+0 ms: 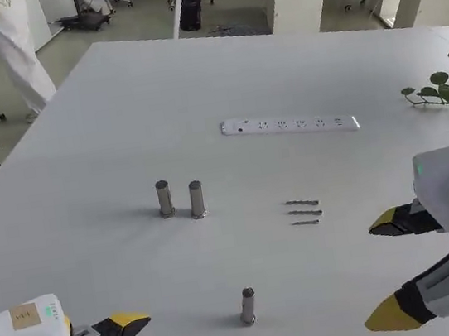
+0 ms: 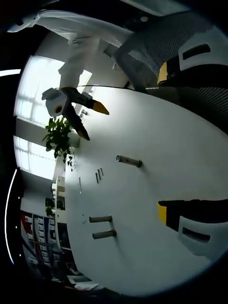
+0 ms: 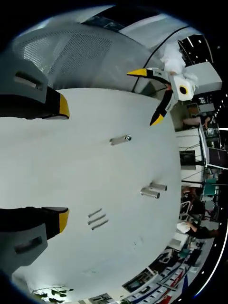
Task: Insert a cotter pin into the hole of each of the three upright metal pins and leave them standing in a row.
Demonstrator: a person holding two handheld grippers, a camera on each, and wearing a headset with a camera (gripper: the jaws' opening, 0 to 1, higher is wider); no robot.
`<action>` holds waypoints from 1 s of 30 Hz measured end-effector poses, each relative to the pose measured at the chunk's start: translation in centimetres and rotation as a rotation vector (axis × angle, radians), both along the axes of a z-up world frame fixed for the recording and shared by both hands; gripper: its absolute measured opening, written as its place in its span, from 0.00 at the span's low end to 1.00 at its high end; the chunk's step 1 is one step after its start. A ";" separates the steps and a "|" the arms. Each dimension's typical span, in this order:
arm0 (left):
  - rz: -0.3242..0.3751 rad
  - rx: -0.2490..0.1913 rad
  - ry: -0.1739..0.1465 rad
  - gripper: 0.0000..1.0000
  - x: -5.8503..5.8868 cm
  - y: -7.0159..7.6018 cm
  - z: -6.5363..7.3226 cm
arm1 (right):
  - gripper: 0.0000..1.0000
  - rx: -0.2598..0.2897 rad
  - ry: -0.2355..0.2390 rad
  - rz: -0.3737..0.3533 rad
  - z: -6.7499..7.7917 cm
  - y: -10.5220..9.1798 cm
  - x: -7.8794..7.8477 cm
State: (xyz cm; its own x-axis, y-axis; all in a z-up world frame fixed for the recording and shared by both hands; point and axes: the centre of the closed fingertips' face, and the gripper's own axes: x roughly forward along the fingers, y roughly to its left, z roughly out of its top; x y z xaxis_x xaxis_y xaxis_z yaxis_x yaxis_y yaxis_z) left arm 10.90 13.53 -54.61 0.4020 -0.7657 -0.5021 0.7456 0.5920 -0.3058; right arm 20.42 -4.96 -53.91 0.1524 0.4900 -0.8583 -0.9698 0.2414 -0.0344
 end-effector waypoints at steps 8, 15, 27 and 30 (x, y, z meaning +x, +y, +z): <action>0.035 -0.009 0.012 0.98 0.2 0.2 -0.6 | 0.61 0.017 0.019 0.015 -2.1 1.2 3.2; 0.035 -0.023 0.037 0.94 -0.2 0.0 -0.7 | 0.56 -0.037 0.043 0.027 -4.2 1.6 5.3; 0.064 -0.009 0.068 0.95 -0.4 0.8 -1.5 | 0.34 -0.016 0.041 -0.043 -5.1 1.9 8.8; 0.071 -0.021 0.074 0.95 -0.4 0.9 -1.4 | 0.32 -0.004 0.041 -0.055 -5.1 2.1 9.3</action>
